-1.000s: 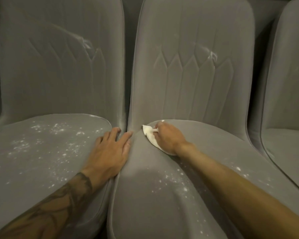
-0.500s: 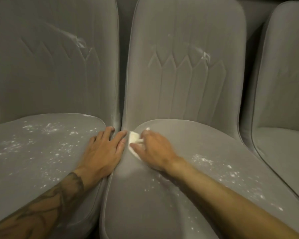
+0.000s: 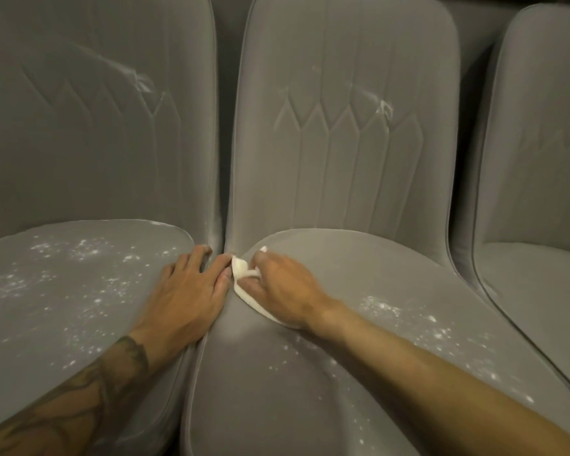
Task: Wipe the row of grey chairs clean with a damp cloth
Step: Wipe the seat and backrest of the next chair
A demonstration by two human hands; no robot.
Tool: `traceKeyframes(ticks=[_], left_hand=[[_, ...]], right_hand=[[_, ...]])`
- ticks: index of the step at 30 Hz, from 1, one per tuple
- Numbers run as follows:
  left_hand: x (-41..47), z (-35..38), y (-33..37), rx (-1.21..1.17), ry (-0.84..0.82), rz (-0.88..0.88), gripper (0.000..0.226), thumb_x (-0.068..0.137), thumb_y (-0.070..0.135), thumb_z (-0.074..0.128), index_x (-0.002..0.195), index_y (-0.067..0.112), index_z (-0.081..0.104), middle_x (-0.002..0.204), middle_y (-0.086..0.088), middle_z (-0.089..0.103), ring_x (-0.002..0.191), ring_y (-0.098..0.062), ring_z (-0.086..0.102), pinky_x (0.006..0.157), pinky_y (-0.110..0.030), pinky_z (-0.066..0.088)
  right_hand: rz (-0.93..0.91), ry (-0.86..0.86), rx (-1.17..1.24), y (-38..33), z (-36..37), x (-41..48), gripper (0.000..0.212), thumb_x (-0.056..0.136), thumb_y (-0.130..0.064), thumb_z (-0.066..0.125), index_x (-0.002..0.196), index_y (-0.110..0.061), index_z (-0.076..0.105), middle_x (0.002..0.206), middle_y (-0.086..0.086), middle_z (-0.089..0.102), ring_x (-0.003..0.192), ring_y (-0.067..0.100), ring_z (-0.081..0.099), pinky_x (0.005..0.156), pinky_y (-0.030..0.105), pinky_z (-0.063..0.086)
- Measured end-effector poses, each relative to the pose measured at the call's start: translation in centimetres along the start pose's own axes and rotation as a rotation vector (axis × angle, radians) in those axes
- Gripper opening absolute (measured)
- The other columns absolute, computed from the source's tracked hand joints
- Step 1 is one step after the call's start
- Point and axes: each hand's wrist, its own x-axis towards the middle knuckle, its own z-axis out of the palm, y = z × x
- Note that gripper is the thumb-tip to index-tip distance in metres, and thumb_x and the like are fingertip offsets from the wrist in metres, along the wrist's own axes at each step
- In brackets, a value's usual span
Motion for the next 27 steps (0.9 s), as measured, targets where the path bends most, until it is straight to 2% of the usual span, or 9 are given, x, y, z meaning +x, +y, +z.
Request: traceKeyframes(ticks=[3, 8, 12, 15, 16, 18, 22, 24, 27], left_hand=[[0.1, 0.0, -0.1, -0.019, -0.006, -0.008, 0.049, 0.109, 0.046, 0.023, 0.156, 0.038, 0.036, 0.154, -0.002, 0.034, 0.136, -0.023, 0.040, 0.114, -0.040, 0.032], [0.0, 0.0, 0.0, -0.005, 0.015, 0.000, 0.049, 0.110, 0.045, 0.020, 0.155, 0.037, 0.038, 0.153, -0.003, 0.036, 0.135, -0.023, 0.042, 0.112, -0.040, 0.033], [0.1, 0.3, -0.4, -0.024, 0.003, -0.001, 0.050, 0.110, 0.047, 0.022, 0.155, 0.036, 0.039, 0.152, -0.004, 0.037, 0.136, -0.023, 0.041, 0.113, -0.041, 0.033], [0.2, 0.4, -0.4, -0.026, -0.015, -0.016, 0.059, 0.106, 0.054, 0.012, 0.156, 0.037, 0.038, 0.152, -0.003, 0.037, 0.137, -0.023, 0.041, 0.114, -0.042, 0.034], [0.2, 0.3, -0.3, -0.030, -0.020, -0.020, 0.063, 0.103, 0.056, 0.010, 0.156, 0.038, 0.038, 0.152, -0.003, 0.037, 0.137, -0.023, 0.041, 0.114, -0.042, 0.034], [0.1, 0.2, -0.2, -0.025, -0.021, -0.020, 0.065, 0.101, 0.056, 0.010, 0.156, 0.038, 0.039, 0.152, -0.002, 0.038, 0.136, -0.023, 0.042, 0.113, -0.042, 0.035], [0.0, -0.1, 0.0, -0.017, -0.020, -0.026, 0.060, 0.106, 0.052, 0.011, 0.155, 0.037, 0.040, 0.152, -0.004, 0.039, 0.136, -0.024, 0.043, 0.113, -0.043, 0.036], [0.0, -0.1, 0.0, -0.013, -0.023, -0.028, 0.061, 0.103, 0.053, 0.012, 0.155, 0.038, 0.041, 0.151, -0.003, 0.039, 0.135, -0.025, 0.043, 0.112, -0.043, 0.036], [0.0, -0.1, 0.0, -0.019, -0.027, -0.032, 0.063, 0.101, 0.056, 0.013, 0.154, 0.039, 0.042, 0.150, -0.002, 0.039, 0.136, -0.024, 0.043, 0.111, -0.043, 0.036]], right_hand=[[0.095, -0.038, -0.061, 5.2, -2.2, -0.4, 0.031, 0.100, -0.044, 0.053, 0.111, -0.016, 0.060, 0.116, 0.013, 0.065, 0.103, 0.035, 0.061, 0.085, 0.040, 0.047], [0.549, 0.125, -0.189, 13.1, -5.3, -1.1, 0.040, 0.101, -0.041, 0.045, 0.107, -0.006, 0.064, 0.117, 0.024, 0.066, 0.104, 0.041, 0.064, 0.089, 0.043, 0.051], [0.293, 0.086, -0.050, 7.9, -2.6, -0.3, 0.034, 0.101, -0.045, 0.049, 0.105, -0.013, 0.062, 0.109, 0.018, 0.067, 0.098, 0.037, 0.064, 0.082, 0.038, 0.048], [-0.052, -0.120, 0.069, 5.7, -2.3, -2.0, 0.030, 0.097, -0.053, 0.054, 0.110, -0.026, 0.057, 0.108, -0.002, 0.064, 0.092, 0.016, 0.057, 0.074, 0.028, 0.036], [-0.085, -0.154, 0.092, 6.6, -3.1, -2.5, 0.030, 0.096, -0.054, 0.055, 0.112, -0.028, 0.056, 0.109, -0.006, 0.063, 0.091, 0.011, 0.054, 0.074, 0.026, 0.035], [0.030, -0.135, 0.060, 9.8, -4.6, -3.0, 0.031, 0.098, -0.050, 0.057, 0.117, -0.025, 0.057, 0.115, -0.001, 0.063, 0.099, 0.017, 0.057, 0.079, 0.030, 0.039], [0.500, 0.058, -0.205, 14.6, -6.0, -2.2, 0.040, 0.103, -0.039, 0.048, 0.118, -0.005, 0.060, 0.122, 0.020, 0.065, 0.110, 0.037, 0.061, 0.089, 0.039, 0.047], [0.471, 0.068, -0.221, 13.2, -4.7, -1.5, 0.043, 0.104, -0.039, 0.044, 0.124, -0.002, 0.056, 0.124, 0.022, 0.062, 0.112, 0.038, 0.060, 0.091, 0.041, 0.046], [0.160, -0.012, -0.029, 10.2, -3.3, -2.6, 0.033, 0.101, -0.045, 0.051, 0.118, -0.017, 0.057, 0.118, 0.010, 0.064, 0.101, 0.029, 0.060, 0.078, 0.033, 0.041]])
